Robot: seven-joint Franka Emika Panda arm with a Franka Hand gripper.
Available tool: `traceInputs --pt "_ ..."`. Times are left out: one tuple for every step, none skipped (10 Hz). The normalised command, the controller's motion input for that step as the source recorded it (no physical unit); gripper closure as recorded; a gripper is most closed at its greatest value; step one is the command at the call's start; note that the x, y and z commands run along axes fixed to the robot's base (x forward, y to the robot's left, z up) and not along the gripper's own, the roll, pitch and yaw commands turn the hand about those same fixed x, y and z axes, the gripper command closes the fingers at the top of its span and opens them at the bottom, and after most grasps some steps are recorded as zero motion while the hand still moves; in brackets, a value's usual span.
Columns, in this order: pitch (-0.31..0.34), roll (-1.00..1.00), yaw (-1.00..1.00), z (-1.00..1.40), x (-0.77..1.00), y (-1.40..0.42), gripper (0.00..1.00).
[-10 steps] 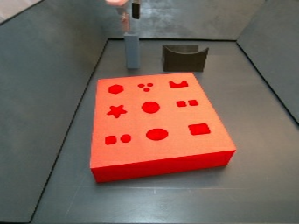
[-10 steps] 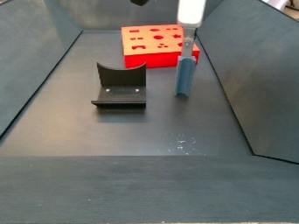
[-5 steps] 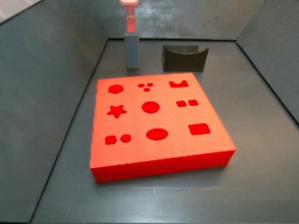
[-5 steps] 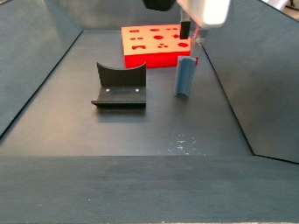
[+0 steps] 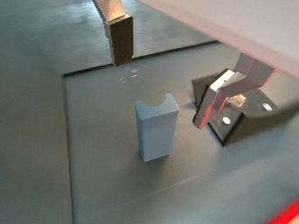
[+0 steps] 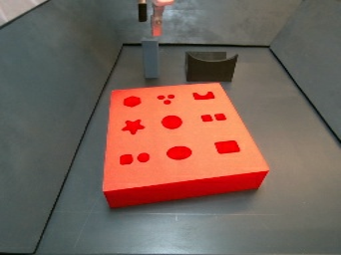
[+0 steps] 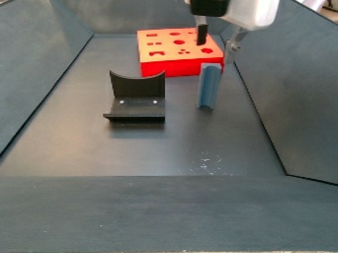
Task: Pick up the arch object. Move up. Place the arch object on the fixture. Regrasp the arch object. Rotate the arch object. Move to above the board. Insert the arch object.
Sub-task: Rotate the arch object.
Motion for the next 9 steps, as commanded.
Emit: traceInputs --pt "0.005 -0.02 1.00 -0.03 0.04 0.00 0.00" --pt "0.006 -0.02 1.00 -0.03 0.04 0.00 0.00" --pt "0.006 -0.02 1.00 -0.03 0.04 0.00 0.00" --pt "0.006 -0.02 1.00 -0.03 0.04 0.00 0.00" --pt "0.007 -0.02 1.00 -0.03 0.04 0.00 0.00" --pt "0.007 -0.03 1.00 -0.03 0.04 0.00 0.00" --pt "0.008 -0.03 1.00 -0.03 0.04 0.00 0.00" --pt "0.009 -0.03 1.00 -0.03 0.04 0.00 0.00" --pt "0.010 -0.04 1.00 -0.03 0.04 0.00 0.00"
